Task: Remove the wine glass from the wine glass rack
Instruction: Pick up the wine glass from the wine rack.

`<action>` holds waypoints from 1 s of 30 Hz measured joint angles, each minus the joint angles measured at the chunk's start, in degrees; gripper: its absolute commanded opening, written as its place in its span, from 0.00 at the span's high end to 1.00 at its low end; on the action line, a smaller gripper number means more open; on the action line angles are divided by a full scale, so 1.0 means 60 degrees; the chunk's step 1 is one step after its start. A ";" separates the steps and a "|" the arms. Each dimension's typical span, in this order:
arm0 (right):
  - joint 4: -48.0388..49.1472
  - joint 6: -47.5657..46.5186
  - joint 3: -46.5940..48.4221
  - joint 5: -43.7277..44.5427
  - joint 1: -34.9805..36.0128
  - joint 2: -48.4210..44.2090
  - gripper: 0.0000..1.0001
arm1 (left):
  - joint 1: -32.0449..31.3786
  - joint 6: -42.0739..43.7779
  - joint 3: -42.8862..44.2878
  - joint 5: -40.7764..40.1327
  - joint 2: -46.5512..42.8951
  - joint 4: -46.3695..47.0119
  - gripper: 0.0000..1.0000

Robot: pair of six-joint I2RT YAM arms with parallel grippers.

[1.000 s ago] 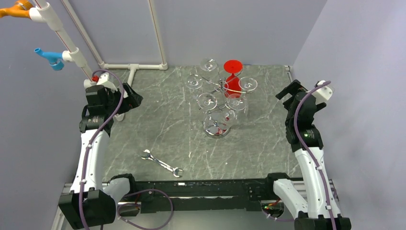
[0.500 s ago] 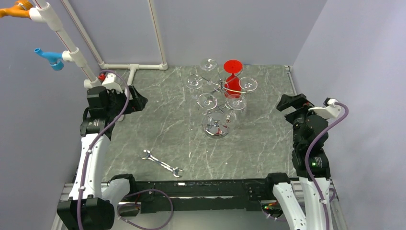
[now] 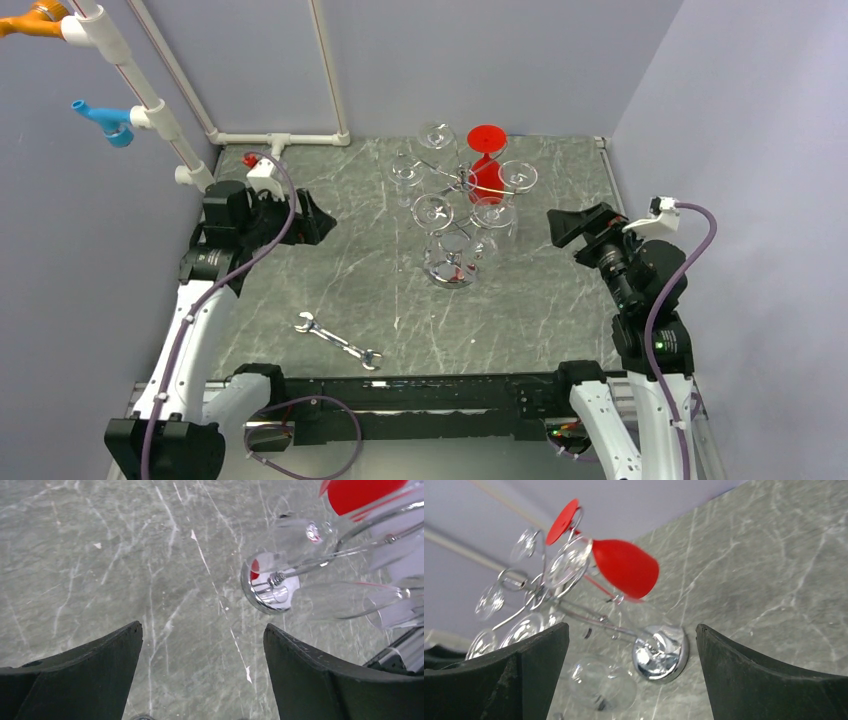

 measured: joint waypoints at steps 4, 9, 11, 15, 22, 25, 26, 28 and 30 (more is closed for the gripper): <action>-0.0328 -0.0011 0.0153 -0.0933 0.0000 -0.0153 0.00 | -0.0372 0.0182 0.0098 0.0098 -0.0055 -0.0204 0.10; -0.0685 -0.0040 0.0470 -0.1902 0.0000 -0.0382 0.01 | -0.0565 0.0350 0.0124 0.0619 -0.0240 -0.0193 0.12; -0.0718 -0.0018 0.0572 -0.2157 0.0000 -0.0386 0.01 | -0.0612 0.0368 0.0124 0.0907 -0.0361 -0.0186 0.12; -0.0586 0.0328 0.0576 -0.2852 0.0000 -0.0361 0.03 | -0.0699 0.0379 0.0124 0.1224 -0.0557 -0.0113 0.11; 0.0426 0.1559 -0.0124 -0.4007 0.0000 -0.0251 0.04 | -0.0951 0.0379 0.0124 0.1151 -0.0860 -0.0109 0.11; 0.0565 0.1872 -0.0200 -0.4138 0.0000 -0.0120 0.04 | -0.0962 0.0372 0.0124 0.1064 -0.0973 -0.0084 0.12; 0.0616 0.1942 -0.0200 -0.4160 0.0000 -0.0076 0.06 | -0.0962 0.0364 0.0124 0.1060 -0.1002 -0.0076 0.12; 0.0736 0.2076 -0.0211 -0.4269 0.0000 0.0015 0.07 | -0.0962 0.0342 0.0124 0.1067 -0.1064 -0.0076 0.12; 0.0849 0.2189 -0.0226 -0.4419 0.0000 0.0087 0.07 | -0.0980 0.0306 0.0120 0.1067 -0.1140 -0.0051 0.12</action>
